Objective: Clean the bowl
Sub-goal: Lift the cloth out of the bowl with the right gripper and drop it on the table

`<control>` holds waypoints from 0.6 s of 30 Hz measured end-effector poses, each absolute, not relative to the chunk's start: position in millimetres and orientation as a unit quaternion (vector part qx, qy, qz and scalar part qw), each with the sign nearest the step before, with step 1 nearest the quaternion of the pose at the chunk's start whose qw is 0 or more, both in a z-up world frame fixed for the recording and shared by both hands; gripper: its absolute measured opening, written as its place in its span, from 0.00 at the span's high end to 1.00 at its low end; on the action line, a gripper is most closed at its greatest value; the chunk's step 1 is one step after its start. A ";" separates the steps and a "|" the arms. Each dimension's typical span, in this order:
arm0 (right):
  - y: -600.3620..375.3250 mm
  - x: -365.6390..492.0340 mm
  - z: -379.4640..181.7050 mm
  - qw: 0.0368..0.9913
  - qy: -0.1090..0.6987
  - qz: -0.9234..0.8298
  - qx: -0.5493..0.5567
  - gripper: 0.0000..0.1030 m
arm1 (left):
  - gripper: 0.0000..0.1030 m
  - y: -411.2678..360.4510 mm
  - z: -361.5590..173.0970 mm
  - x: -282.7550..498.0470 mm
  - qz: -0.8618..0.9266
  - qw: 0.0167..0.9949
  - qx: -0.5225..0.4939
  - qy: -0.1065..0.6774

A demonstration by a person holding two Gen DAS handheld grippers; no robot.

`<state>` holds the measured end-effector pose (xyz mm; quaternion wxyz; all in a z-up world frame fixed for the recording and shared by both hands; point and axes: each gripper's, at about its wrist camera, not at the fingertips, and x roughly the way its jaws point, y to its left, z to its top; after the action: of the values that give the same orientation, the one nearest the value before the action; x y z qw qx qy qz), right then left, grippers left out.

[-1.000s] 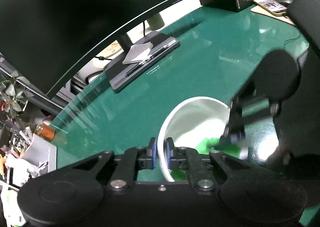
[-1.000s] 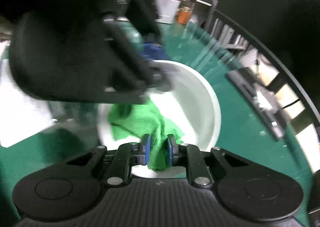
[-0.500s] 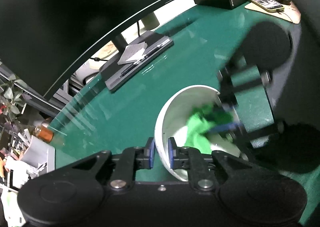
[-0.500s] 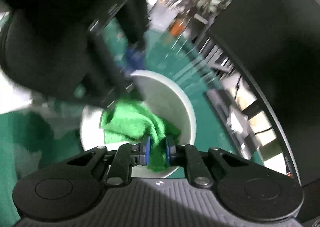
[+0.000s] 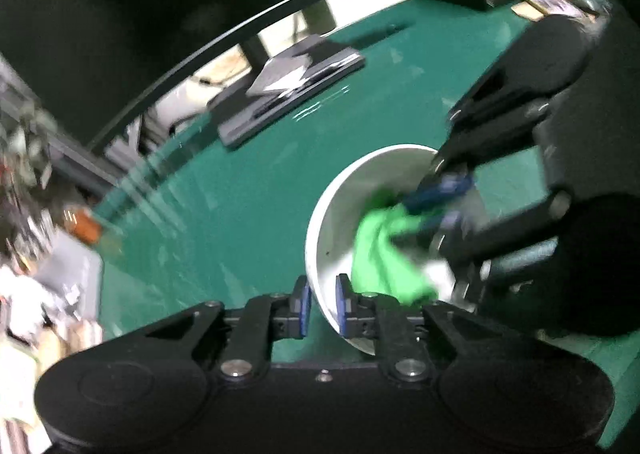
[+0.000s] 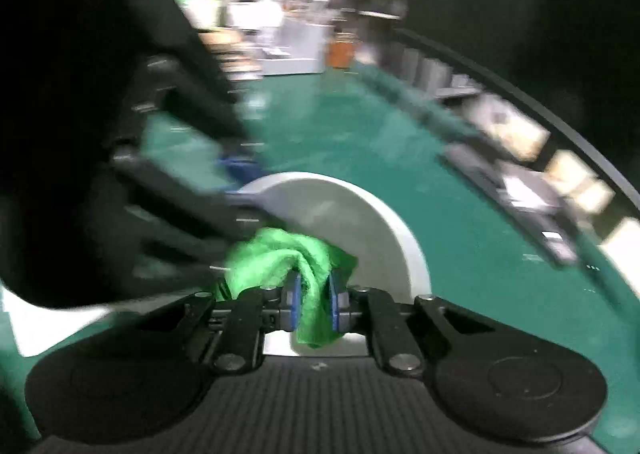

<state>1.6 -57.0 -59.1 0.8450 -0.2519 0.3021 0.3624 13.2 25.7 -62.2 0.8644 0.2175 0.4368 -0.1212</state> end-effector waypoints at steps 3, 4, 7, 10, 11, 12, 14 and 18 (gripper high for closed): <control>-73.7 7.0 -48.1 0.859 0.298 0.353 -0.220 0.89 | 0.85 31.3 -62.7 27.5 -0.106 0.866 0.178 0.454; -76.3 8.8 -44.1 0.864 0.295 0.350 -0.211 0.89 | 0.84 31.8 -63.4 30.1 -0.103 0.867 0.174 0.456; -81.4 25.1 -37.9 0.878 0.285 0.335 -0.188 0.88 | 0.83 36.1 -67.3 45.4 -0.083 0.864 0.151 0.473; -94.8 40.3 -29.5 0.898 0.278 0.305 -0.155 0.87 | 0.83 42.7 -72.4 54.2 -0.067 0.862 0.127 0.486; -101.2 43.9 -27.4 0.902 0.282 0.294 -0.140 0.87 | 0.83 43.1 -73.1 54.9 -0.064 0.862 0.127 0.487; -109.7 47.4 -27.8 0.906 0.295 0.277 -0.120 0.87 | 0.83 43.5 -73.8 55.5 -0.062 0.862 0.127 0.487; -126.9 55.1 -29.8 0.912 0.322 0.242 -0.078 0.87 | 0.84 43.9 -74.1 55.5 -0.062 0.862 0.124 0.487; -149.1 69.3 -56.6 0.899 0.400 0.176 -0.015 0.87 | 0.82 47.2 -72.1 52.9 -0.057 0.866 0.105 0.486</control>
<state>69.3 -149.1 -56.6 0.8993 -0.0153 0.4001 0.1759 52.9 47.2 -72.1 0.8657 0.1054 0.4860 -0.0572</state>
